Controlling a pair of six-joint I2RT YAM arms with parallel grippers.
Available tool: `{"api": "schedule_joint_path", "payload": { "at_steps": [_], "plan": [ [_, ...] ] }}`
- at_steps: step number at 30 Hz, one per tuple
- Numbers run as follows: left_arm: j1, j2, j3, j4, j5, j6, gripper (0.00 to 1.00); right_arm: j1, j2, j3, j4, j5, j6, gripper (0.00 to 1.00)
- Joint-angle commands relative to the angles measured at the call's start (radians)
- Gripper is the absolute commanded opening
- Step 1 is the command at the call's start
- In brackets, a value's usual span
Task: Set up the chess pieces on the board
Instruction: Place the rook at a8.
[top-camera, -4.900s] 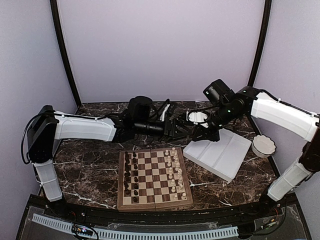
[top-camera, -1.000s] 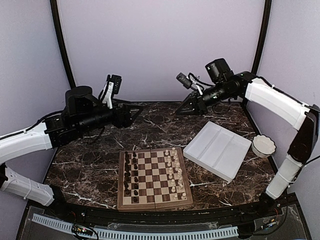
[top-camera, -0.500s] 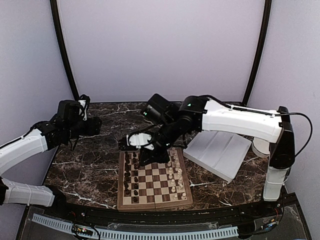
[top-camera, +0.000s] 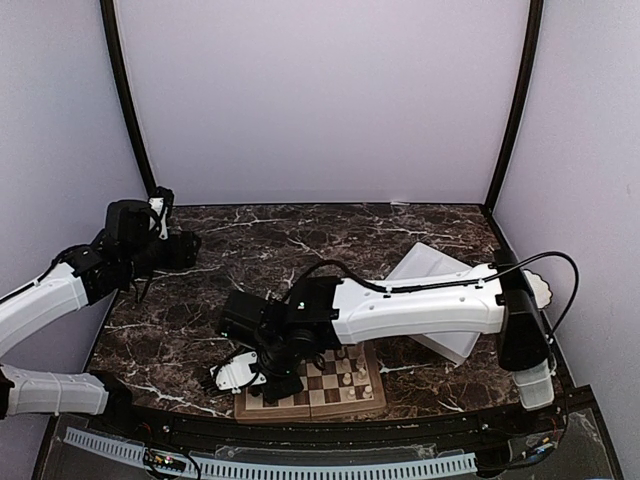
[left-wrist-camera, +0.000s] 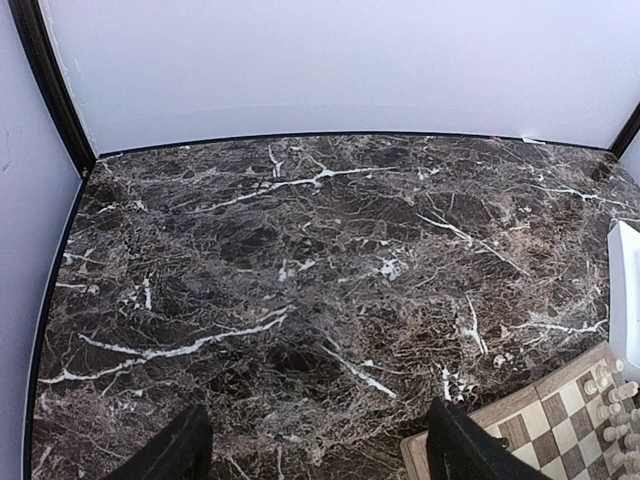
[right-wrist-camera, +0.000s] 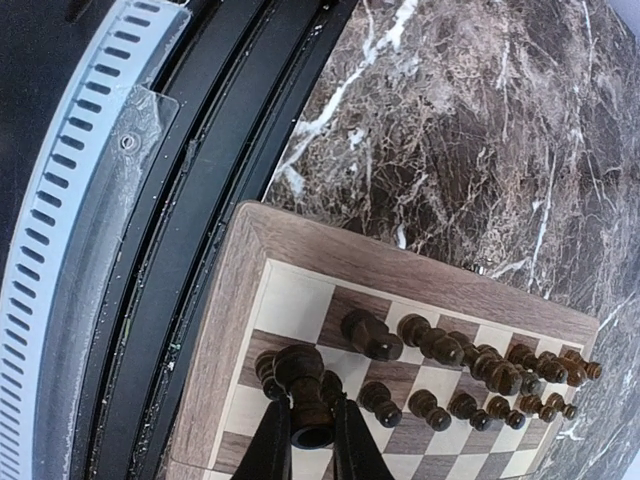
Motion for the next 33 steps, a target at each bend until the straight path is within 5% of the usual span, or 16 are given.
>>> {"api": "schedule_joint_path", "payload": {
  "at_steps": [1, 33],
  "plan": [
    [0.007, -0.029, -0.009, -0.007, 0.033, -0.015, 0.76, 0.036, 0.022, 0.023, 0.03, 0.085, -0.019, 0.0],
    [0.007, -0.013, -0.004, -0.008, 0.112, -0.023, 0.76, 0.054, 0.113, 0.057, 0.049, 0.128, -0.026, 0.01]
  ]
}}
